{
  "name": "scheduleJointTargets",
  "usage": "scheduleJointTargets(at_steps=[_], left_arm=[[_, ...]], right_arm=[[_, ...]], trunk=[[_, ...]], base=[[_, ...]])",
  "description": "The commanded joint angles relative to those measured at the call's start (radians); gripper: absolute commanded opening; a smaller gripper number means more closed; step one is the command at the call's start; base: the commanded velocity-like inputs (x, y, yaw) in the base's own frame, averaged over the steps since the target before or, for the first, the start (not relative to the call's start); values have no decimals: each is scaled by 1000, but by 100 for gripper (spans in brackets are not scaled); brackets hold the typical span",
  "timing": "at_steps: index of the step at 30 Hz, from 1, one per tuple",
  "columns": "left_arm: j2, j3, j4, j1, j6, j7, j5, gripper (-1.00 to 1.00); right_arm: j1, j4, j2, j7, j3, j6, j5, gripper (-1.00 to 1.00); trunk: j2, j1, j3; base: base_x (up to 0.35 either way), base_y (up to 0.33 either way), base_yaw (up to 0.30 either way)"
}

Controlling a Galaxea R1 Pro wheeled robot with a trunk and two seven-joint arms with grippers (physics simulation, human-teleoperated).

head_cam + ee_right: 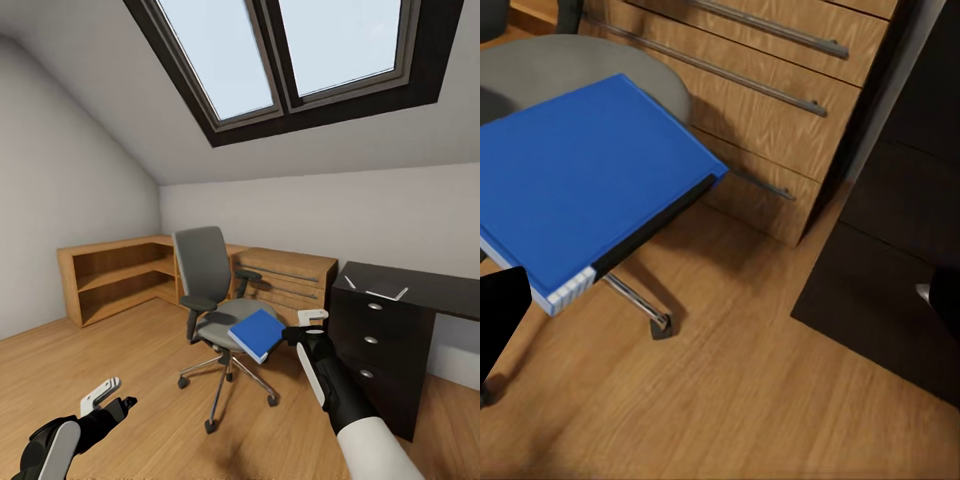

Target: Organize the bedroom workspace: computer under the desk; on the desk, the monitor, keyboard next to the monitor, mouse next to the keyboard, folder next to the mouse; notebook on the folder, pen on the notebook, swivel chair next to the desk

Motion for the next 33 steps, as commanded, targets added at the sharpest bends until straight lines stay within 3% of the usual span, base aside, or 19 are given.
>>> scheduleJointTargets(at_steps=[1, 20, 33], left_arm=[[0, 0, -1, -1, 3, 9, 11, 100], [0, 0, 8, -1, 3, 7, 11, 100], [-2, -1, 8, -1, 2, 7, 5, 100]], right_arm=[[-1, -1, 0, -4, 2, 6, 2, 100], [-1, -1, 2, -8, 0, 6, 2, 100], [-1, -1, 2, -7, 0, 6, 2, 100]], trunk=[[-1, 0, -3], [-1, 0, -32], [-1, 0, -52]], base=[[-1, 0, -1], [0, 0, -2], [0, 0, -82]])
